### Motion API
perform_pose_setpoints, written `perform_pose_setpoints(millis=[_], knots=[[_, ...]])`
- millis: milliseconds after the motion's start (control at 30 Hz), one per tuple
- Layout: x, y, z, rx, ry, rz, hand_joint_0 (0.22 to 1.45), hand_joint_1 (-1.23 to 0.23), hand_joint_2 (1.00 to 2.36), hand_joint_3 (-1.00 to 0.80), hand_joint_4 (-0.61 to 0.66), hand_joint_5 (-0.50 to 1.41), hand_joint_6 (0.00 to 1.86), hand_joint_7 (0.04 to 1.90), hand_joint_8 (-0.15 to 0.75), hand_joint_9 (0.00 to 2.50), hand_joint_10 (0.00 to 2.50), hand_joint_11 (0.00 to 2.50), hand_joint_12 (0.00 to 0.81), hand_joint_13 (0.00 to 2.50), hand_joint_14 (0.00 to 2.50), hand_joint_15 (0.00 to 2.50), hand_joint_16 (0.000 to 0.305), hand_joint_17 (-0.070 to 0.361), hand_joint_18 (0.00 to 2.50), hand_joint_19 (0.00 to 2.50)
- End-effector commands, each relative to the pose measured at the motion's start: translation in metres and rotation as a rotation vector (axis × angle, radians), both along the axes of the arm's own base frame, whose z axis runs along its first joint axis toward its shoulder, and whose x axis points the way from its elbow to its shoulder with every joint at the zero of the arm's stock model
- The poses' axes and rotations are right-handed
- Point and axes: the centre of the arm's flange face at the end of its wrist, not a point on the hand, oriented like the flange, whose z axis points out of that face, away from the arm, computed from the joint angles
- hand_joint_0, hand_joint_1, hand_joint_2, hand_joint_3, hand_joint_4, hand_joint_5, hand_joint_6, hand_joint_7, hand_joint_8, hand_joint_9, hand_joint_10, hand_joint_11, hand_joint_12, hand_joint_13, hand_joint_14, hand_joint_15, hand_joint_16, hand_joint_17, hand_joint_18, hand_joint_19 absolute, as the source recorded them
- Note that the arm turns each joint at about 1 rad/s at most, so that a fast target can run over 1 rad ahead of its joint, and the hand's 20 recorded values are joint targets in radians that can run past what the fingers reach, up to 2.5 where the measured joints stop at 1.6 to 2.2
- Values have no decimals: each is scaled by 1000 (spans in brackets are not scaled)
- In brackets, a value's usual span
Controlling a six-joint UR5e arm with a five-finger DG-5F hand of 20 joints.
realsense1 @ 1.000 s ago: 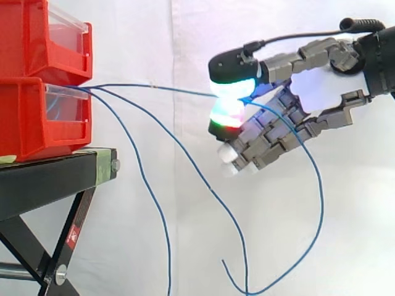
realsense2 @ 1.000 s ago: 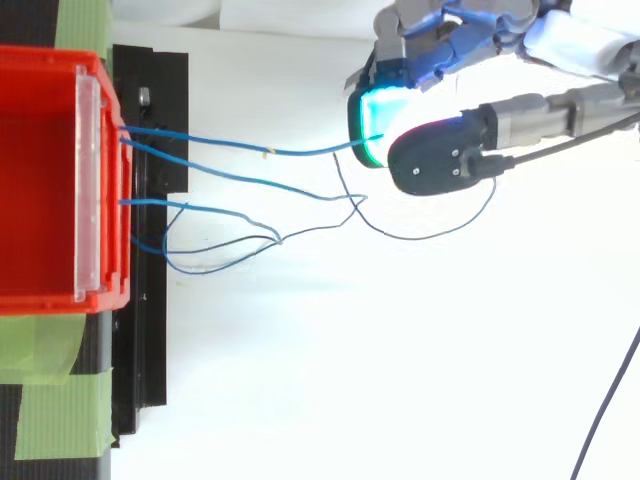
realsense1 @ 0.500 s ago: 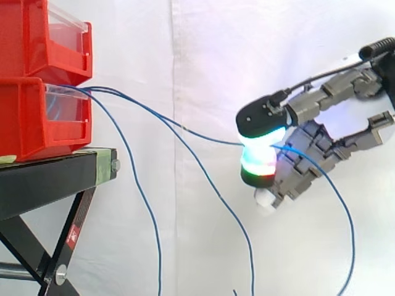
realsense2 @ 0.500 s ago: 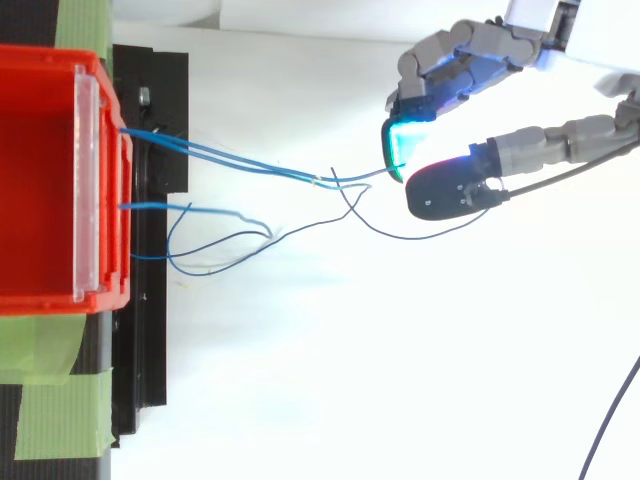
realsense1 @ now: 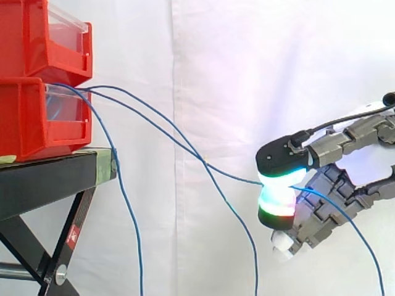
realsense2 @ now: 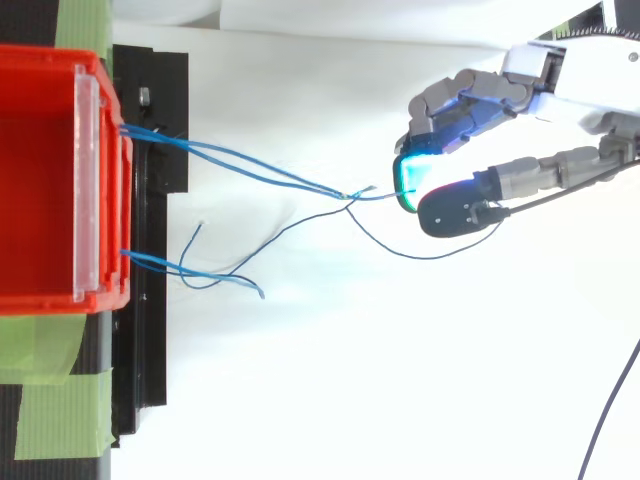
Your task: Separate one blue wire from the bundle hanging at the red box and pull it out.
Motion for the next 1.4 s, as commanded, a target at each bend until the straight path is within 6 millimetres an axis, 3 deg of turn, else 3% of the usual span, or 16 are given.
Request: perform_pose_setpoints(millis=[0, 67, 100, 200, 700, 1367], knots=[[-3, -1, -1, 11, 12, -5, 600, -774, 1028, -4, 158, -137, 792, 1367, 312, 686, 14, 529, 385, 248, 7, 192, 55, 123, 219, 337], [-5, -2, -2, 21, 27, -10, 599, -775, 1028, -3, 158, -137, 792, 1366, 313, 688, 14, 529, 385, 249, 7, 189, 55, 123, 222, 345], [-29, -3, -4, 40, 67, -21, 600, -775, 1028, -5, 162, -137, 792, 1364, 311, 690, 14, 513, 385, 251, 7, 192, 55, 123, 221, 343], [-45, -5, -6, 35, -12, -64, 600, -775, 1028, -3, 158, -137, 792, 1365, 313, 691, 14, 516, 386, 258, 7, 201, 55, 123, 226, 352], [-31, -3, 3, 18, -149, -77, 601, -774, 1030, -6, 158, -136, 782, 1394, 316, 697, 17, 522, 387, 272, 8, 198, 54, 122, 240, 344], [-30, -3, 5, 11, -159, -74, 603, -773, 1030, -8, 171, -137, 783, 1394, 324, 728, 15, 533, 400, 342, 9, 233, 54, 122, 332, 404]])
